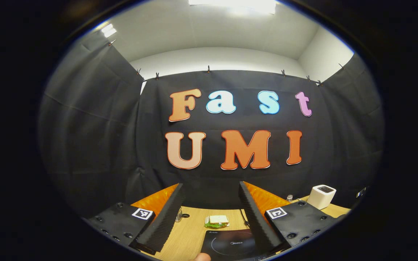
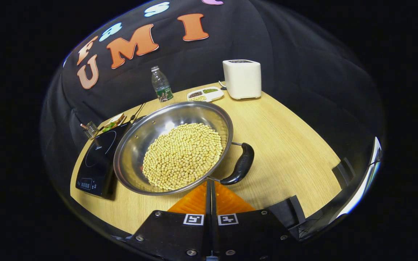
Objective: First push the handle of the pot to place it horizontally, then grasp the pot with both hands and set it on the induction cooktop.
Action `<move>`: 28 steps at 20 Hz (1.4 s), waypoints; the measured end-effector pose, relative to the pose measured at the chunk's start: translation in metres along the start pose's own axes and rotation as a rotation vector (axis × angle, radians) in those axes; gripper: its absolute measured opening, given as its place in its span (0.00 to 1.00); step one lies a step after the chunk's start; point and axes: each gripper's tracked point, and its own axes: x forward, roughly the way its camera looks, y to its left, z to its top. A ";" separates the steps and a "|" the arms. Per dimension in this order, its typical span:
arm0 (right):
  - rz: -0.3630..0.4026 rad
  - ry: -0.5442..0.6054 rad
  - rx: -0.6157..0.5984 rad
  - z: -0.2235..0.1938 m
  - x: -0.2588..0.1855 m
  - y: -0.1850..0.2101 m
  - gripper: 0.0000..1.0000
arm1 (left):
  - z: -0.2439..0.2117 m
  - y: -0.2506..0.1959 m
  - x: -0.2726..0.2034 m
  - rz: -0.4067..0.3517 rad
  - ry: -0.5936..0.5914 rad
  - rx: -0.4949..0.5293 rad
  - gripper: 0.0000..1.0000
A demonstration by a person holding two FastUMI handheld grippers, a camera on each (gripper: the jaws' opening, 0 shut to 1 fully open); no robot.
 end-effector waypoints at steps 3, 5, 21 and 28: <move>-0.012 -0.002 0.007 0.003 0.002 -0.006 0.00 | 0.000 0.000 0.002 0.002 0.002 0.004 0.98; -0.019 -0.005 0.010 0.006 0.004 -0.011 0.00 | -0.001 -0.001 0.004 0.000 0.003 0.003 0.99; -0.097 0.009 0.066 0.029 0.036 -0.047 0.00 | -0.018 -0.010 0.022 -0.002 0.039 0.016 0.99; -0.111 0.012 0.088 0.048 0.055 -0.060 0.00 | -0.028 -0.019 0.036 -0.003 0.064 0.017 0.99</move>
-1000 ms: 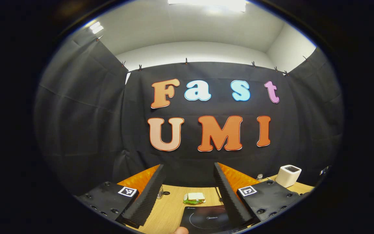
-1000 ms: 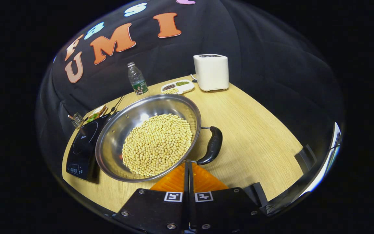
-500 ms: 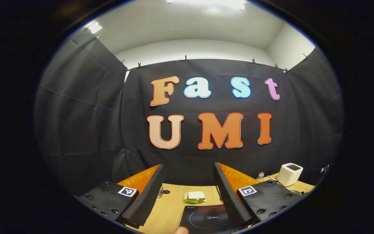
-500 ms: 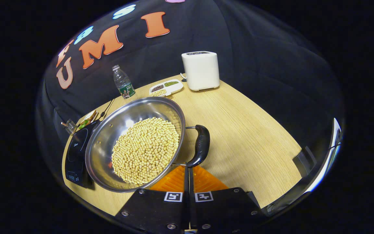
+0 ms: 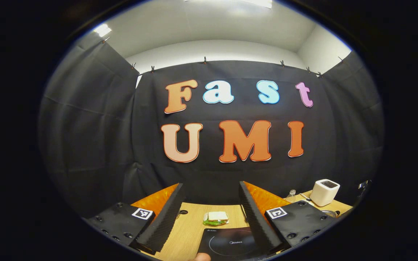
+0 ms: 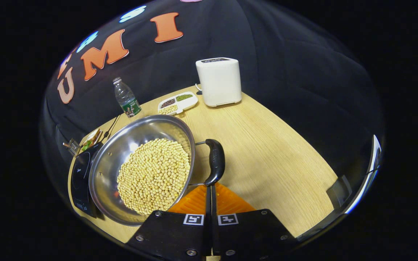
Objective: First push the handle of the pot to place it horizontally, then grasp the pot with both hands and set it on the induction cooktop.
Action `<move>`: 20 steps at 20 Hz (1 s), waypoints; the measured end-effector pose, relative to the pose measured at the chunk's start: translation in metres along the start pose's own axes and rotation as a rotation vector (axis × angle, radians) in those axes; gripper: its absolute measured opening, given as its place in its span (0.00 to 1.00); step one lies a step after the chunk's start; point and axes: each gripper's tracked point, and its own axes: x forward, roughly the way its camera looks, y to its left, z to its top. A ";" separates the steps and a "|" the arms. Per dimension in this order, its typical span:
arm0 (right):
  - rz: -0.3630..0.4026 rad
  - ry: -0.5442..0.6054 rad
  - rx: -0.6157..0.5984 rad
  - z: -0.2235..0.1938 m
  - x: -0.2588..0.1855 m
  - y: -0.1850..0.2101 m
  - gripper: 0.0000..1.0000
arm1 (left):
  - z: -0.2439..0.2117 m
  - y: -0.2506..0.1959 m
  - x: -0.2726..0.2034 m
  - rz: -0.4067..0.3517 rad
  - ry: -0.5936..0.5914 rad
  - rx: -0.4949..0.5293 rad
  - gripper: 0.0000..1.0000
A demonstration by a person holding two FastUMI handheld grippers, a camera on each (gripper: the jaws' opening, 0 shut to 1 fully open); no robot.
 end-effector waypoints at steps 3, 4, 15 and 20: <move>-0.012 -0.001 0.004 0.008 0.010 -0.002 0.00 | -0.005 -0.004 0.007 -0.003 0.011 0.003 0.99; -0.013 0.000 0.008 0.012 0.014 -0.001 0.00 | -0.008 -0.007 0.010 -0.007 0.018 0.003 0.99; -0.024 0.012 0.023 0.040 0.048 0.003 0.00 | -0.042 -0.030 0.032 -0.041 0.090 -0.012 0.99; -0.023 0.020 0.019 0.047 0.053 0.002 0.00 | -0.068 -0.042 0.038 -0.056 0.136 -0.020 0.99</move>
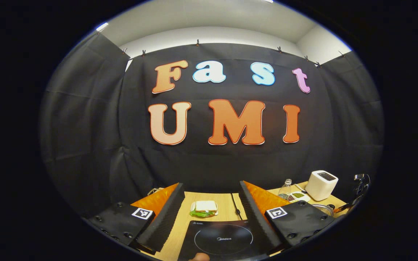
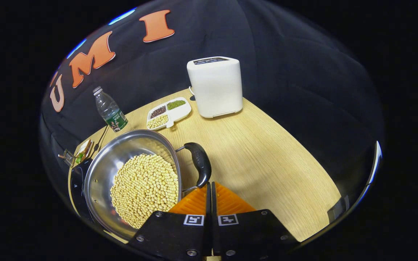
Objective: First push the handle of the pot to place it horizontally, then grasp the pot with both hands and set it on the induction cooktop.
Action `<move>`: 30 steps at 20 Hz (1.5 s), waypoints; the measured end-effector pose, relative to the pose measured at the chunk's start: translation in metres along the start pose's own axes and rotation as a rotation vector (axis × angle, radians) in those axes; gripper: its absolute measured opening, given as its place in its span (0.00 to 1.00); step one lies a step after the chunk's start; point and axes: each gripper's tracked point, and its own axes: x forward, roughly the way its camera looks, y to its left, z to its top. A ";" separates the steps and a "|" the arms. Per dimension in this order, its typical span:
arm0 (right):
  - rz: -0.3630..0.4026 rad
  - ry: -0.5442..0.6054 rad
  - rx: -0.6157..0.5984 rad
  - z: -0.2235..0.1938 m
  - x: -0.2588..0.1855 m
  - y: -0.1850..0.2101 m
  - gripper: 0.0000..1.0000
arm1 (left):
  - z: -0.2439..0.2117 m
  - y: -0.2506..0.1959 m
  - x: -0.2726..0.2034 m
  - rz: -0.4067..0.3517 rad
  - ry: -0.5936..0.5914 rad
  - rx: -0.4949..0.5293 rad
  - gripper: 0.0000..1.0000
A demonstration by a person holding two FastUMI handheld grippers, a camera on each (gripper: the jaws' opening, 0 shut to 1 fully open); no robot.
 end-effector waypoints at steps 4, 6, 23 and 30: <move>-0.007 0.001 -0.010 0.003 0.002 0.003 0.00 | -0.023 -0.019 0.007 -0.013 0.017 0.024 0.98; -0.002 -0.011 -0.021 0.003 -0.004 0.004 0.00 | -0.039 -0.032 0.007 -0.029 0.029 0.020 0.98; 0.085 -0.245 -0.119 0.039 -0.064 0.008 0.11 | -0.210 -0.175 0.014 -0.216 0.270 -0.082 0.98; 0.100 -0.289 -0.160 0.047 -0.053 0.015 0.57 | -0.256 -0.224 0.017 -0.274 0.338 -0.096 1.00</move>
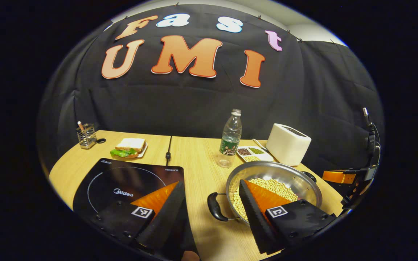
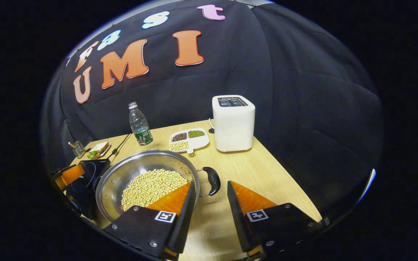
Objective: First push the handle of the pot to place it horizontally, then grasp the pot with both hands and set it on the induction cooktop.
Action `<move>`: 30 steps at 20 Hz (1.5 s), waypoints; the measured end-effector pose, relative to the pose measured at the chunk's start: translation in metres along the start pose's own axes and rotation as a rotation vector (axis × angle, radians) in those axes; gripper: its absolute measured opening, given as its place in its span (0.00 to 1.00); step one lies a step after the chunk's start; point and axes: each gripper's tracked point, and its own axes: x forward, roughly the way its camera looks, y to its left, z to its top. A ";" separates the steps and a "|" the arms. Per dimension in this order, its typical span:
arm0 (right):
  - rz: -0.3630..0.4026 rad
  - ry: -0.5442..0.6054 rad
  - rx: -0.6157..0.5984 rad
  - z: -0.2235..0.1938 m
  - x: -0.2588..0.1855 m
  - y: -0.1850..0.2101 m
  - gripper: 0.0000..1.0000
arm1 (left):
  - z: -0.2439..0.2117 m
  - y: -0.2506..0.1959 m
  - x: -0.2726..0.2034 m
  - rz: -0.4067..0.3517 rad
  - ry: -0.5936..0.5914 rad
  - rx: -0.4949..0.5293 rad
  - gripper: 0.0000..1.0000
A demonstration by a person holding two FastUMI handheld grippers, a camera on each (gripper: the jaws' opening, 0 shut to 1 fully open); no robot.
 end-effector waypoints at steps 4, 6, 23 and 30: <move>0.006 -0.001 -0.017 0.000 0.013 0.003 0.80 | -0.020 -0.010 0.014 -0.002 0.037 0.011 0.99; 0.005 0.014 -0.037 -0.005 0.022 0.005 0.86 | -0.031 -0.013 0.022 -0.005 0.065 -0.005 0.99; 0.009 0.138 0.002 -0.032 0.081 0.013 0.69 | -0.088 -0.024 0.070 -0.015 0.295 -0.081 0.90; 0.009 0.119 0.008 -0.033 0.080 0.015 0.58 | -0.083 -0.019 0.072 0.035 0.279 -0.139 0.67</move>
